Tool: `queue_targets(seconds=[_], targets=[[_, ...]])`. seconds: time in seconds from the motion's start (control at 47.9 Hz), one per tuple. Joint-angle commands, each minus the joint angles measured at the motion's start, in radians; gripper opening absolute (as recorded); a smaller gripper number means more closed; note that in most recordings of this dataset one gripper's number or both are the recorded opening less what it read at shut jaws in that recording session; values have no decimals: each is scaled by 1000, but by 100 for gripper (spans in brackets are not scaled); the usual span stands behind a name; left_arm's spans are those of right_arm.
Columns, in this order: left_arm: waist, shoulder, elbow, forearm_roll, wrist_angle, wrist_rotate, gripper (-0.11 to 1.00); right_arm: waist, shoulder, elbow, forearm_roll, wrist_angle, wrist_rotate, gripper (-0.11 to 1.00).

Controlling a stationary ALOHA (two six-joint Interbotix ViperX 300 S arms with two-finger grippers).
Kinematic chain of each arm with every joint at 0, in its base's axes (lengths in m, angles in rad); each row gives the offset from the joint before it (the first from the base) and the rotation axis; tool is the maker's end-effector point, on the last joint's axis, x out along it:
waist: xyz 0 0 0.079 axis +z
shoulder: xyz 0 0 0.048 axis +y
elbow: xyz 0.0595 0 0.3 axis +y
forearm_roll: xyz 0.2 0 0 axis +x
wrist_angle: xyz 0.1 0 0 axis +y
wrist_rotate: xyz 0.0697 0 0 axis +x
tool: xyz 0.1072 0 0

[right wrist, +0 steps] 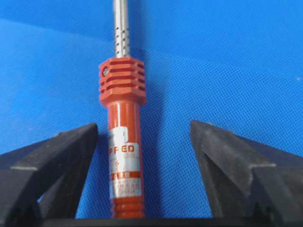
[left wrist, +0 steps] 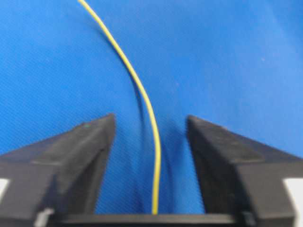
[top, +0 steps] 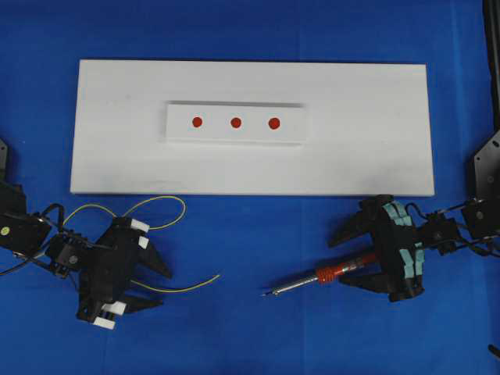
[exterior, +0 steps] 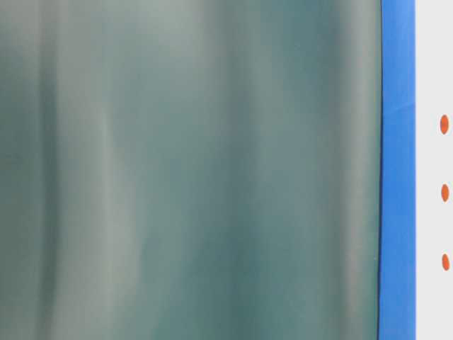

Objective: Touch the tip of the soldering iron to the tip of the solder at the mark.
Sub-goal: 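Close both grippers, left on solder wire, right on iron handle, then lift both tools and carry them over the red-dot strip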

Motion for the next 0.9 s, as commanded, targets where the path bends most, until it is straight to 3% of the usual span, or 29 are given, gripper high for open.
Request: queue_targets(seconds=[0.0,0.188,0.271,0.522,0.71,0.877], targets=[[-3,0,-17,0,-2,2,48,6,9,-17,-6,-9,-3,66],[-3,2,-18,0,9,0,8,9,28,-18,-29,-11,-5,23],[-3,0,-18,-2,23,-8,2,9,26,-18,-32,-11,-5,7],[-2,-60,-20,-2,92,-18,2,9,-15,-20,-32,21,-2,6],[-2,-195,-38,-2,222,-23,2,-8,-167,-31,-26,204,-3,6],[0,-337,-86,2,426,-21,2,-38,-330,-69,-28,428,-20,6]])
